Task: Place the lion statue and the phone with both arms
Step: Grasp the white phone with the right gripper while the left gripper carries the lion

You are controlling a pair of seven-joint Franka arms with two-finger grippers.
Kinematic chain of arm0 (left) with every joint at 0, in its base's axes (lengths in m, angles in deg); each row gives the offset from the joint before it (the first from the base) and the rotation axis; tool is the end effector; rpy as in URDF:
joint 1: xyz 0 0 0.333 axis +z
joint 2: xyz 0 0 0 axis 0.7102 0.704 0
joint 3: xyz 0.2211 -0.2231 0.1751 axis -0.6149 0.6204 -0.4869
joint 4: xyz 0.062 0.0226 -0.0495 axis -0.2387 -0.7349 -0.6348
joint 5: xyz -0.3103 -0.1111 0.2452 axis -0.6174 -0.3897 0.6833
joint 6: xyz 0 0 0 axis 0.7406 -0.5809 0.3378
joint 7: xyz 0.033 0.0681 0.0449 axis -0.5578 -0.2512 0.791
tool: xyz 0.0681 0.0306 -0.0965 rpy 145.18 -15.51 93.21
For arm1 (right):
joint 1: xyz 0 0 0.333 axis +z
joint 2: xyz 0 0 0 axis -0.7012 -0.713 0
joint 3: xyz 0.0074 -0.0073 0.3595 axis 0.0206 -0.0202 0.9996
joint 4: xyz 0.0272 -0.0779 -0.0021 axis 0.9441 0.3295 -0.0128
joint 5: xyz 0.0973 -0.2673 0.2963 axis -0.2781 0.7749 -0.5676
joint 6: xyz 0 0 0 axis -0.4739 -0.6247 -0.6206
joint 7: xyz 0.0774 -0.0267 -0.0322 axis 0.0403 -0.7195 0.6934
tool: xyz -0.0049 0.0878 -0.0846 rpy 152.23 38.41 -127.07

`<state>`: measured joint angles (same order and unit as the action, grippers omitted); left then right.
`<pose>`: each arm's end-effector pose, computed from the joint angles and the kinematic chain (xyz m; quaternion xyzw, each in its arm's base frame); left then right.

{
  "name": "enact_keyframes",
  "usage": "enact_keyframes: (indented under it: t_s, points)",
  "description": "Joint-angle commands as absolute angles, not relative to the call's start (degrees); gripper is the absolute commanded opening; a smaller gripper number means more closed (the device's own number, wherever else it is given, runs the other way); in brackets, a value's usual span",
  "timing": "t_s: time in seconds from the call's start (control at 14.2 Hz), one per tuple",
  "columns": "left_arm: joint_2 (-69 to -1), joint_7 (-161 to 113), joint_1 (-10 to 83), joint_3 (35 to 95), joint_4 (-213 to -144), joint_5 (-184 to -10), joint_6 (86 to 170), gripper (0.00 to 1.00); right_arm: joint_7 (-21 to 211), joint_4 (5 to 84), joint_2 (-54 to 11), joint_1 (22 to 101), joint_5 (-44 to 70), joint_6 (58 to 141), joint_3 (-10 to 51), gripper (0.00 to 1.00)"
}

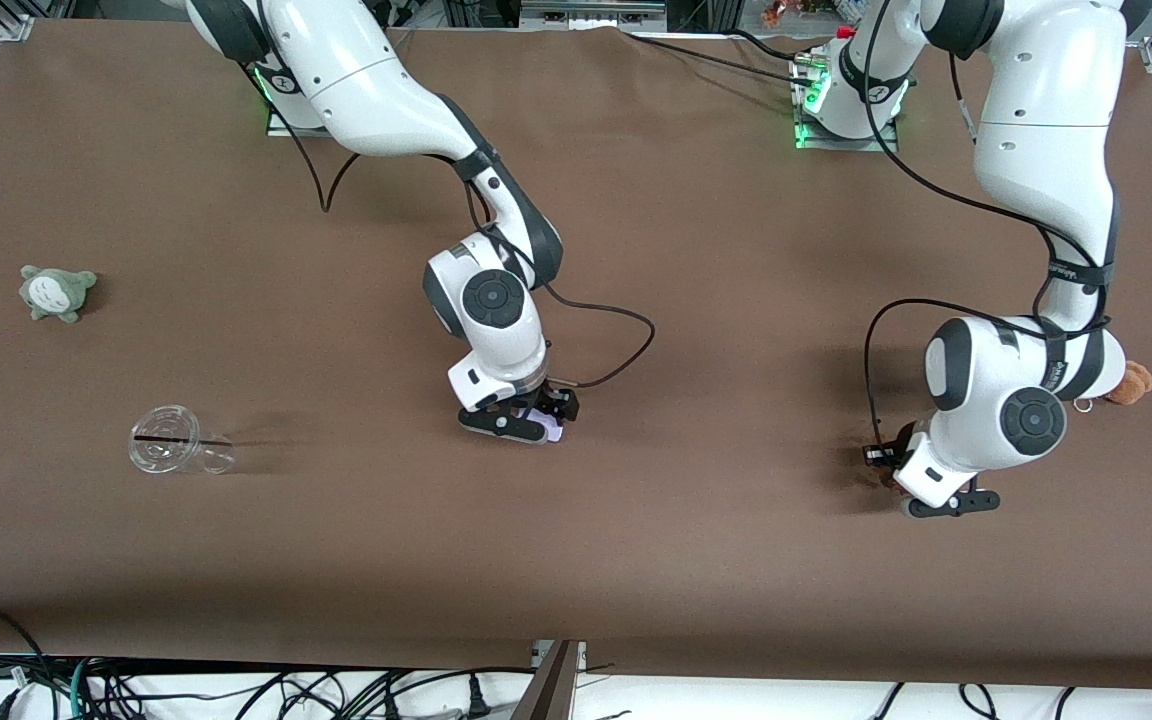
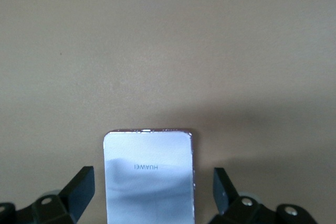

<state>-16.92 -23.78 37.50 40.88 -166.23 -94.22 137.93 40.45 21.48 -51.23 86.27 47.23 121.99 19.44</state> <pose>0.7436 -0.0430 0.2044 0.9974 0.0634 -0.0339 0.0046 0.6496 0.4855 0.1971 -0.9894 0.1138 -0.0827 0.0363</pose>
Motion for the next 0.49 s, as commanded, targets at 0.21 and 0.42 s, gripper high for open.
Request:
enact_keyframes:
  t_s: [0.21, 0.42]
  points:
    - [-18.06, -23.97, 37.17, 40.47, -167.8, -94.37, 138.52, 0.0, 38.22, 19.54, -54.07, 87.94, 47.26, 123.96, 18.86, 1.0]
    - [-17.71, -23.88, 37.08, 40.55, -167.1, -91.74, 138.69, 0.0, 38.4, 19.54, -54.42, 87.94, 47.44, 123.96, 18.86, 1.0]
